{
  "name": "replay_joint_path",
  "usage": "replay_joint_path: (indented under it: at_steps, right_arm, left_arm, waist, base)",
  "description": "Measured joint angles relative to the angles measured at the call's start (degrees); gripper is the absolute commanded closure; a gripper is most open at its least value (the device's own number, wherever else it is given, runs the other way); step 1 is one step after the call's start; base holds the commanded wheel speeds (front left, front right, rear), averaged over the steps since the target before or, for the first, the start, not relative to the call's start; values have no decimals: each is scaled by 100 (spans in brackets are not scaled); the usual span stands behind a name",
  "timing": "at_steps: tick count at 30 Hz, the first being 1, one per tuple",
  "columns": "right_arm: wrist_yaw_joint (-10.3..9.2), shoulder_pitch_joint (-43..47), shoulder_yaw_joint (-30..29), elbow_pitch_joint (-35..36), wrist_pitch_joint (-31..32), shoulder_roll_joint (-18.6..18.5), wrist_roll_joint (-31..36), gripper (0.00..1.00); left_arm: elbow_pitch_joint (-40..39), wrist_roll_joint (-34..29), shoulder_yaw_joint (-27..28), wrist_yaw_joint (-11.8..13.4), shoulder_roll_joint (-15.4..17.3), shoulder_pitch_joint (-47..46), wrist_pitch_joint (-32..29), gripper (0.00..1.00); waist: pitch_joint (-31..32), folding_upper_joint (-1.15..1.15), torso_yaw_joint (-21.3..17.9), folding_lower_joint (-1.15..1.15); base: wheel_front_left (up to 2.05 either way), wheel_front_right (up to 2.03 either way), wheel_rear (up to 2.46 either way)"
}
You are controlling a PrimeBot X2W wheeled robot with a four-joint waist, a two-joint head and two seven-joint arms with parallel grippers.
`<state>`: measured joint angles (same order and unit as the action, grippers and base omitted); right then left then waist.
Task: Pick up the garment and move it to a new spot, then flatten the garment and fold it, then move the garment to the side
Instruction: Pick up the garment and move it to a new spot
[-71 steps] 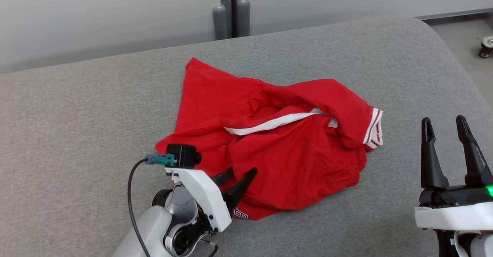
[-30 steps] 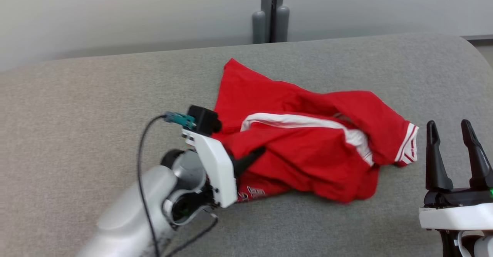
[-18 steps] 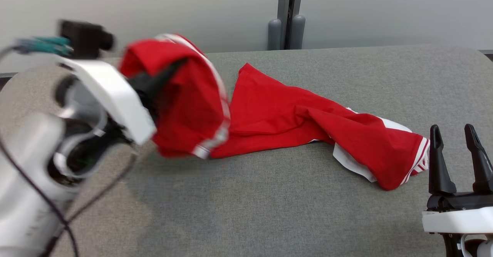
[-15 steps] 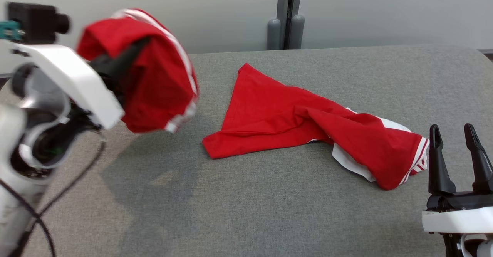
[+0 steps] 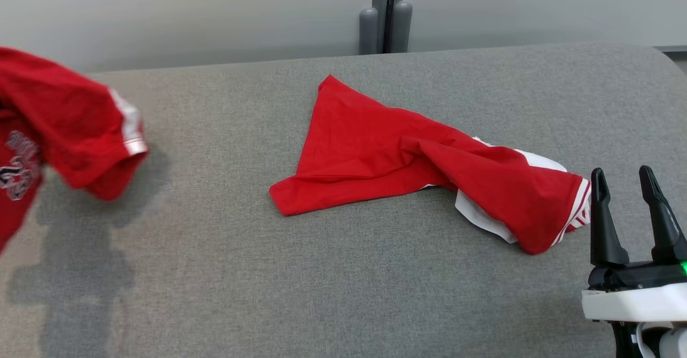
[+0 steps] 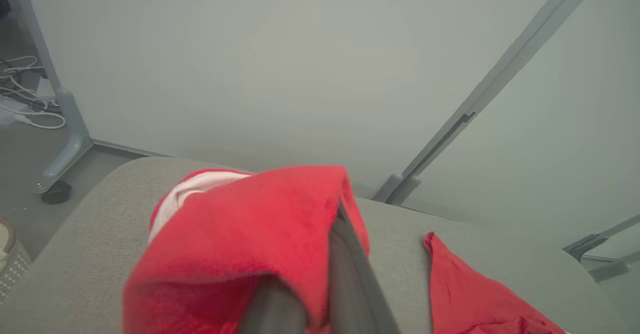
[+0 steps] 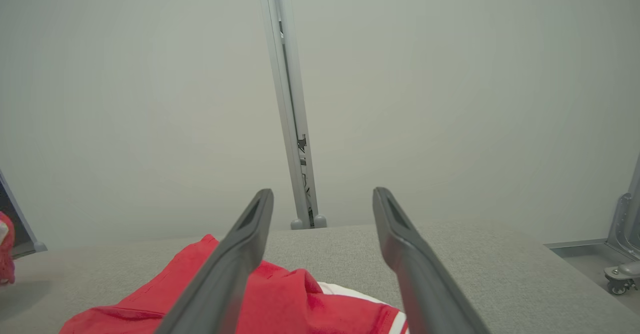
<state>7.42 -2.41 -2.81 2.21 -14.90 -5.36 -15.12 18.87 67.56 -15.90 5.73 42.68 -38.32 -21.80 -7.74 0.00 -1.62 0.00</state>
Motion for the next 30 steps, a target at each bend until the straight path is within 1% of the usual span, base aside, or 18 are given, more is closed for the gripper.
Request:
replay_joint_path:
  at_steps: [1,5,8,12,21,25,28,30]
  right_arm:
    - [0,-43,7,14,0,-2,0,0]
    - [0,-52,-1,25,0,4,2,0]
    - [0,-54,30,21,0,8,1,0]
    - [0,-112,90,25,0,-5,1,0]
    - [0,-325,182,-38,0,-101,2,0]
    - [0,-414,279,-85,0,-136,2,0]
    - [0,-474,326,-100,0,-144,3,0]
    - [0,-526,339,-103,0,-158,3,0]
  left_arm:
    - [319,-1,67,-51,25,-19,71,100]
    - [751,5,111,-163,42,-152,125,100]
    - [1039,-47,88,-170,-35,-277,241,100]
    - [1462,-102,12,-250,-237,-477,379,100]
    - [2599,-133,-176,-509,-886,-1120,590,100]
    - [3032,-261,-248,-620,-982,-1379,755,100]
    - [3397,-298,-285,-669,-1057,-1496,839,100]
    - [3654,-410,-350,-659,-1087,-1516,954,100]
  waist:
    - [-57,0,-11,0]
    - [-138,0,32,0]
    - [-181,0,136,0]
    - [-237,0,326,0]
    - [-371,0,796,0]
    - [-445,0,947,0]
    - [-524,0,999,0]
    - [-582,0,1018,0]
  base:
    - [0,0,0]
    - [0,0,0]
    - [0,0,0]
    - [0,0,0]
    - [0,0,0]
    - [0,0,0]
    - [0,0,0]
    - [0,0,0]
